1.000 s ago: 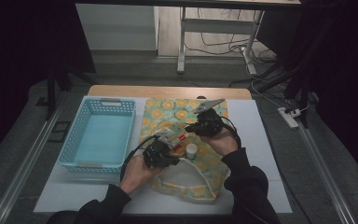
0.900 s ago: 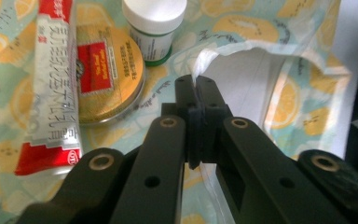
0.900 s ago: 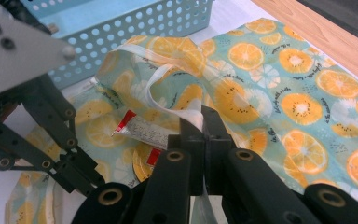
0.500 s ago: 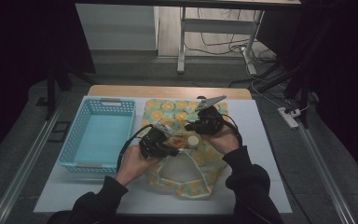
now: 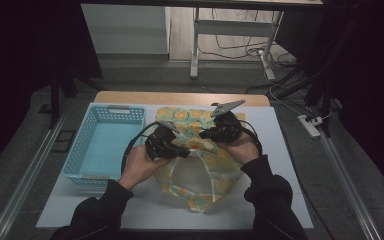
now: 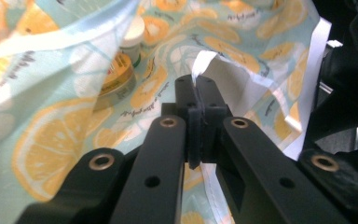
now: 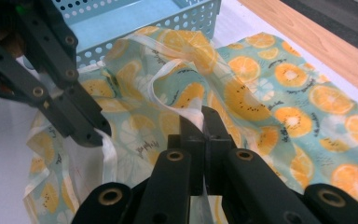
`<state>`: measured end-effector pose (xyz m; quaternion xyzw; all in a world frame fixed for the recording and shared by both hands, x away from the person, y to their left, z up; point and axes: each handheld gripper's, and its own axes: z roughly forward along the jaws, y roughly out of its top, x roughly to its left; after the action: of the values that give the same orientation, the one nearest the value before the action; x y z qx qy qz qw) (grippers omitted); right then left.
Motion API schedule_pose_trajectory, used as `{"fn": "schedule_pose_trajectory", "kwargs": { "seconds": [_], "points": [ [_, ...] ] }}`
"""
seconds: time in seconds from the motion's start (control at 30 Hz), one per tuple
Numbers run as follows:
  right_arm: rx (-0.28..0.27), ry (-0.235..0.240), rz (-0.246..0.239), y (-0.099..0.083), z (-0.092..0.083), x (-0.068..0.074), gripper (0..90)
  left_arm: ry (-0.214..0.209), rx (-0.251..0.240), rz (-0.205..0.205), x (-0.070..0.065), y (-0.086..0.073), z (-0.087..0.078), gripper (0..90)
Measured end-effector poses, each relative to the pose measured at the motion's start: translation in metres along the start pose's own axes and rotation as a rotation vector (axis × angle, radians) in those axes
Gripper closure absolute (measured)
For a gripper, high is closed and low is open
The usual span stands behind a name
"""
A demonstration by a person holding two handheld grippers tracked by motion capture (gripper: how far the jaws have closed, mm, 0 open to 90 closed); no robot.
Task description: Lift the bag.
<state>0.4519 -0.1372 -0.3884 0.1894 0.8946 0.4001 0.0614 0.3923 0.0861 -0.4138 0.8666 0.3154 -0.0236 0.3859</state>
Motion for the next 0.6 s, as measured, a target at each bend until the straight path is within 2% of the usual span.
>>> {"fn": "schedule_pose_trajectory", "kwargs": {
  "seconds": [0.33,0.6],
  "points": [
    [-0.009,0.006,-0.008,0.014,-0.01,0.002,89.9,-0.001,-0.024,-0.001,0.005,0.017,-0.022,89.8],
    [-0.023,0.013,-0.01,0.027,-0.018,0.003,89.9,-0.012,-0.069,-0.016,0.012,0.03,-0.041,89.9]
  ]
}}
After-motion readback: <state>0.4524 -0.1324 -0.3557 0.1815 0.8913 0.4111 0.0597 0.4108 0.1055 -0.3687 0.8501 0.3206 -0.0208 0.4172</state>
